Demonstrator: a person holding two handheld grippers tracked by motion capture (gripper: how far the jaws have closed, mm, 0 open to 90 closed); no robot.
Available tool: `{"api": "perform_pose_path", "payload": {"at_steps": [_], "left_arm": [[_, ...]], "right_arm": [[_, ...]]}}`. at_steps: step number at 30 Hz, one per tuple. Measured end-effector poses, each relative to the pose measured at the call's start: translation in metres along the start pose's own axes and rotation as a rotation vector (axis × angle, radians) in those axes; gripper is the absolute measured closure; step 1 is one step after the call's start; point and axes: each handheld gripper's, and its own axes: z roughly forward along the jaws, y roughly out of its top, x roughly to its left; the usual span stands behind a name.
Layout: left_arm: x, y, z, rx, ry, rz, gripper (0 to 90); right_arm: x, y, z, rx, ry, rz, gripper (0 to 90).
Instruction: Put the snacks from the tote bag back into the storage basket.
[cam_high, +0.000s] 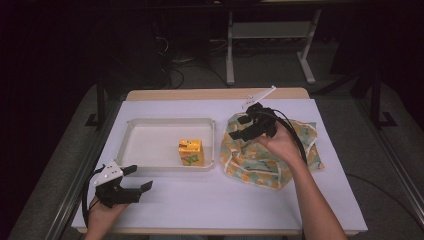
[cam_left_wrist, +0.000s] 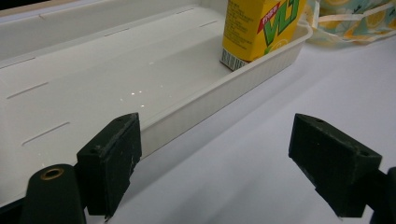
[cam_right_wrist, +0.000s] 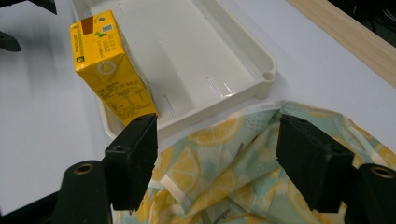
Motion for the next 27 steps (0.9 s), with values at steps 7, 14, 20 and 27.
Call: {"api": "perform_pose_path", "payload": {"at_steps": [7,14,20,27], "left_arm": [[0.000,0.000,0.000,-0.003,-0.002,0.002,16.6],[-0.001,0.000,0.001,0.002,-0.002,0.000,16.6],[0.000,-0.001,0.000,0.006,0.001,-0.002,16.6],[-0.001,-0.001,0.000,0.004,0.002,-0.003,16.6]], "right_arm": [[-0.003,-0.013,-0.006,0.004,-0.005,0.018,28.3],[-0.006,-0.024,-0.012,-0.006,-0.013,0.035,28.7],[-0.008,-0.032,-0.016,-0.008,-0.013,0.049,28.3],[-0.007,-0.040,-0.021,-0.011,-0.019,0.060,28.6]]}}
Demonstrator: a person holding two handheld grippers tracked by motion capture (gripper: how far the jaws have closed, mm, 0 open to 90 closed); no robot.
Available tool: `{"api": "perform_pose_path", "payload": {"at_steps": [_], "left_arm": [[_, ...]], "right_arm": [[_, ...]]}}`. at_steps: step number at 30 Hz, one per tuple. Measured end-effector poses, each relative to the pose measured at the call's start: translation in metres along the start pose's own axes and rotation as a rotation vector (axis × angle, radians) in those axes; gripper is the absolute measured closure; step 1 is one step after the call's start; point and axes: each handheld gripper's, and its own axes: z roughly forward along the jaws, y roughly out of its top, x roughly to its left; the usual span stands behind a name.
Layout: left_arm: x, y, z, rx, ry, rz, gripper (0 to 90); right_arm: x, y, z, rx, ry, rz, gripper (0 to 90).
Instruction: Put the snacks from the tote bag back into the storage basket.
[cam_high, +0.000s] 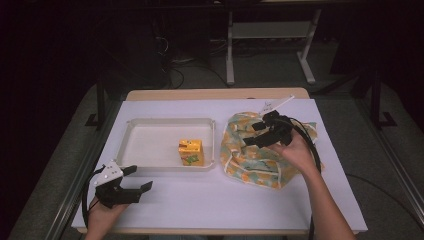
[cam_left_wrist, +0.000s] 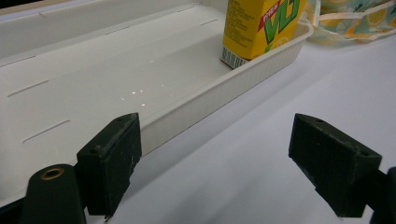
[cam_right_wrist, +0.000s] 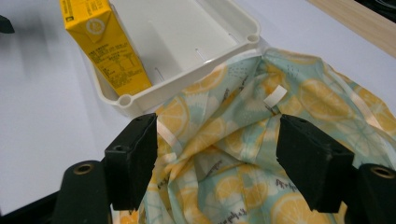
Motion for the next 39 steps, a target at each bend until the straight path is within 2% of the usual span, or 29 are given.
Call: {"api": "perform_pose_path", "payload": {"at_steps": [3,8,12,13,14,15,24,26,27,39], "left_arm": [[0.001,0.000,0.000,-0.001,0.000,0.000,16.6],[0.000,0.000,0.000,0.000,0.001,0.000,16.6],[0.000,0.000,0.000,0.001,0.002,-0.002,16.6],[0.000,0.000,0.000,0.002,0.002,0.000,16.6],[0.000,0.000,0.000,-0.001,0.002,-0.003,16.6],[0.000,0.000,0.000,-0.001,0.002,-0.003,16.6],[0.000,0.000,0.000,0.001,0.004,-0.001,16.6],[0.000,0.000,0.000,0.002,0.004,-0.001,16.6],[0.000,0.000,0.000,0.001,0.003,-0.001,16.6],[-0.001,0.000,0.001,-0.002,0.003,0.001,16.6]], "right_arm": [[-0.001,-0.005,-0.002,-0.004,-0.001,0.001,28.6],[-0.004,-0.012,-0.006,0.009,0.007,0.032,27.8],[-0.003,-0.015,-0.010,0.001,0.007,0.032,27.9],[-0.003,-0.017,-0.011,-0.015,0.004,0.017,28.2],[-0.001,-0.018,-0.012,-0.009,0.005,0.030,27.9],[-0.002,-0.019,-0.012,-0.016,0.005,0.015,27.9],[-0.002,-0.031,-0.019,0.000,0.005,0.054,27.6],[-0.002,-0.034,-0.021,-0.021,0.002,0.039,27.9],[-0.001,-0.035,-0.022,-0.014,0.003,0.051,27.8],[-0.001,-0.061,-0.035,-0.031,-0.006,0.076,28.0]]}}
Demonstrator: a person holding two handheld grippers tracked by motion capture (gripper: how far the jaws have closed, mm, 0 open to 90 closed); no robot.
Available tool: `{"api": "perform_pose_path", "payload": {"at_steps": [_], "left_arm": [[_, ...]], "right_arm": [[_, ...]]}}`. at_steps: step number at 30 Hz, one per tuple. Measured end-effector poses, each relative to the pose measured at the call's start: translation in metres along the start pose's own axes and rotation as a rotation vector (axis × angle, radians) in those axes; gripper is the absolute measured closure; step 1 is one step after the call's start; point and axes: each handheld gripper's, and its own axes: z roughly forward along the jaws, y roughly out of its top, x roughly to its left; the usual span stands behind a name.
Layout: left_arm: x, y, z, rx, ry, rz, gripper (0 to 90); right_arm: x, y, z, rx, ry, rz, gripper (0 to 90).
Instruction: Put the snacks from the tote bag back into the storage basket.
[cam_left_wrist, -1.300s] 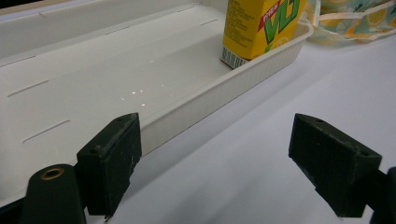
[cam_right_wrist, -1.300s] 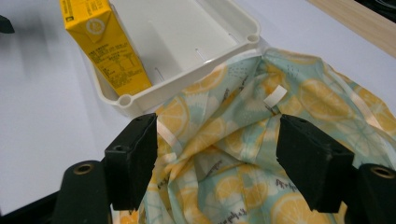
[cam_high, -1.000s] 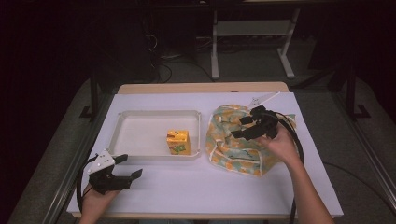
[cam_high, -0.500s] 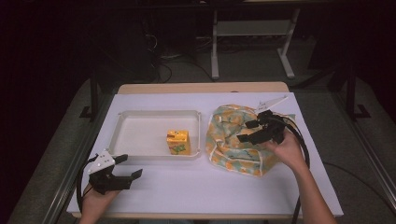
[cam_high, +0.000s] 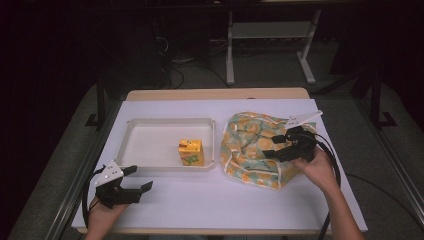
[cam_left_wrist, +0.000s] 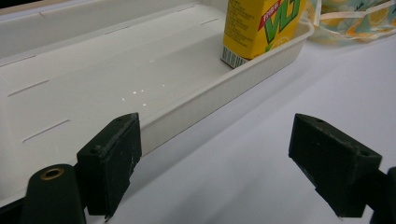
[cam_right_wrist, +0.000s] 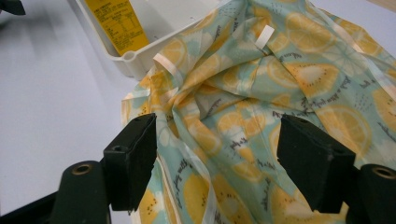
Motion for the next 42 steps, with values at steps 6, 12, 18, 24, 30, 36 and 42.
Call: {"api": "perform_pose_path", "payload": {"at_steps": [6,12,18,24,30,36,42], "left_arm": [[0.000,0.000,0.000,0.000,0.001,0.008,16.6],[0.000,0.000,0.000,0.007,0.001,0.007,16.6],[0.000,0.000,0.000,0.006,0.001,0.005,16.6],[0.000,0.000,0.000,0.006,0.002,0.006,16.6],[-0.001,-0.001,0.000,0.005,0.003,0.003,16.6],[-0.001,-0.001,0.000,0.012,0.004,0.003,16.6],[-0.001,-0.001,0.001,0.012,0.004,0.012,16.6]], "right_arm": [[0.002,-0.008,-0.008,-0.020,-0.007,-0.008,28.0],[0.005,-0.021,-0.014,-0.031,-0.010,0.001,28.1],[0.007,-0.032,-0.020,-0.038,-0.014,0.007,28.0],[0.009,-0.045,-0.026,-0.048,-0.021,0.024,28.1],[0.010,-0.056,-0.032,-0.070,-0.022,0.038,28.1],[0.012,-0.065,-0.036,-0.072,-0.030,0.047,28.1],[0.014,-0.074,-0.039,-0.081,-0.032,0.055,27.9]]}}
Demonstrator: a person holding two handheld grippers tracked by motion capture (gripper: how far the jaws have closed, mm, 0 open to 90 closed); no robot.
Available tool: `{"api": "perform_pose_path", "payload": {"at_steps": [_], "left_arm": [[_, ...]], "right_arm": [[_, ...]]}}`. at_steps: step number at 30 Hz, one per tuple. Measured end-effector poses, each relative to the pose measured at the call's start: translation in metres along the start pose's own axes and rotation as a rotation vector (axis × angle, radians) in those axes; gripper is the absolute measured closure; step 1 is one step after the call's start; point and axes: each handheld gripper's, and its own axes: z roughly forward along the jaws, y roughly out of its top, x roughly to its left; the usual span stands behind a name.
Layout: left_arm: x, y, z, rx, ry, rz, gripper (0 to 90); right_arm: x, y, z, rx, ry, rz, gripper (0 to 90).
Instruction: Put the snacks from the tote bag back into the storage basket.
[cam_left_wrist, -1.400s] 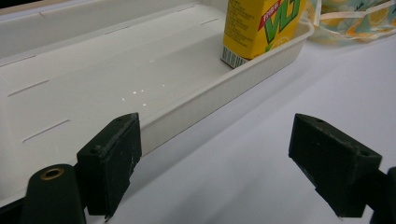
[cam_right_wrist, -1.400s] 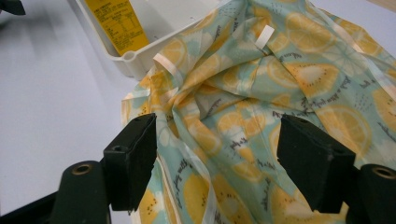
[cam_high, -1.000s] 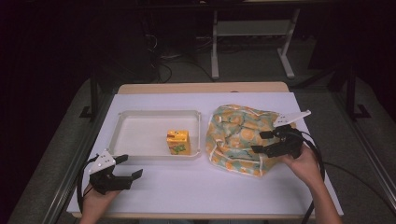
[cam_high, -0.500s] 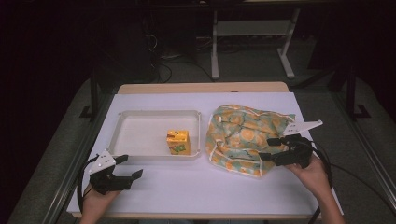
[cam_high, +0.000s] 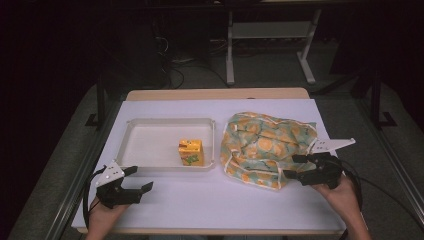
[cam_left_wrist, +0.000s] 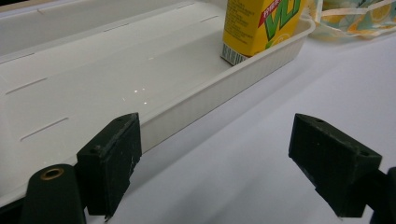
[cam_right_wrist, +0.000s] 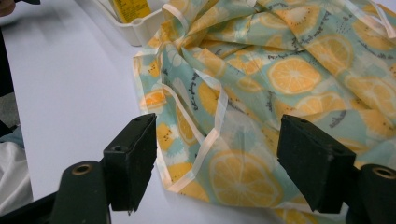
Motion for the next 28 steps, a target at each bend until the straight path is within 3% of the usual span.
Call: {"api": "perform_pose_path", "payload": {"at_steps": [22,28], "left_arm": [[0.000,0.000,0.002,0.008,-0.002,0.000,16.6],[0.001,0.002,0.001,0.005,-0.005,0.005,16.6]], "right_arm": [[0.014,-0.023,-0.011,-0.034,-0.019,0.003,27.0],[0.023,-0.033,-0.015,-0.086,-0.014,0.030,26.7]]}}
